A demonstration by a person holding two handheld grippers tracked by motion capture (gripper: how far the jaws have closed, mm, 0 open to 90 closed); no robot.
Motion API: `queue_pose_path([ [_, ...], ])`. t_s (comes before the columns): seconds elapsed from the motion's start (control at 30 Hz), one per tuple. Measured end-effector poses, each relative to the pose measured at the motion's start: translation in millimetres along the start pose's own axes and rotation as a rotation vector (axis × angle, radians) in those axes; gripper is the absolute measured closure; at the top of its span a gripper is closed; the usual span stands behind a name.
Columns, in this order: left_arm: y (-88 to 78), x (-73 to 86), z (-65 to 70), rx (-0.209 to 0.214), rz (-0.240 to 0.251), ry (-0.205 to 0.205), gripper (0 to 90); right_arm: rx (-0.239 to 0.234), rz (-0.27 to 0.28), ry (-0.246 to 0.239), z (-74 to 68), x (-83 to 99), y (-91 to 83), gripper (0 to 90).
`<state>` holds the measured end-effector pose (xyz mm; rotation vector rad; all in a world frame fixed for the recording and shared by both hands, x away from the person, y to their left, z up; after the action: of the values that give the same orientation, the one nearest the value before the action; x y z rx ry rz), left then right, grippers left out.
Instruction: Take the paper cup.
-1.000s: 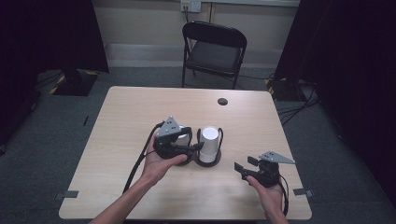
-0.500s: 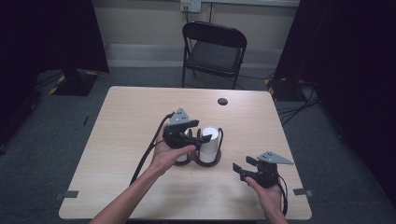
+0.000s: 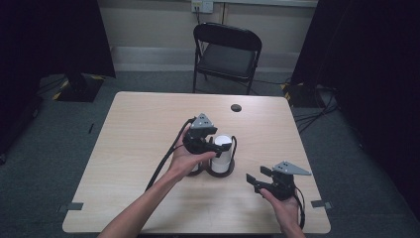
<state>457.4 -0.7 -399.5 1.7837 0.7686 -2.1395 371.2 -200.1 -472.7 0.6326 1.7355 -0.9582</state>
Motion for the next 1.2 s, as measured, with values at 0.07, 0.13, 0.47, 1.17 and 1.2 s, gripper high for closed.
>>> queue_pose_path([
  [0.07, 2.1, 2.0, 0.2, -0.007, -0.008, 0.012, 21.3, -0.003, 0.001, 0.002, -0.1, 0.0, 0.1, 32.7],
  [0.13, 3.4, 2.4, 0.1, -0.015, -0.016, 0.025, 21.8, -0.006, 0.002, 0.007, -0.2, -0.1, 0.2, 32.7],
  [0.47, 7.2, 4.3, -0.8, -0.027, -0.043, 0.066, 25.0, -0.005, 0.004, 0.008, -0.4, -0.3, -0.1, 31.8],
  [1.17, 14.0, 8.7, 1.7, -0.030, -0.101, 0.150, 34.4, -0.001, 0.003, 0.013, 1.3, 0.1, -0.1, 31.6],
  [1.2, 13.8, 8.5, 1.5, -0.027, -0.101, 0.149, 34.5, 0.000, 0.002, 0.014, 1.4, 0.0, -0.2, 31.6],
])
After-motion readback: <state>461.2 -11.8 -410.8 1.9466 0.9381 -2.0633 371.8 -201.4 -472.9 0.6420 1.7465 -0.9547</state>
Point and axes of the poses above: each handheld gripper's, and its own axes: y roughly forward along the jaws, x roughly out of its underside, z roughly to its right, the point moved 6 cm from there along y, roughly forward along the jaws, and after that the axes turned 13 degrees about z, right-handed, at the moved point
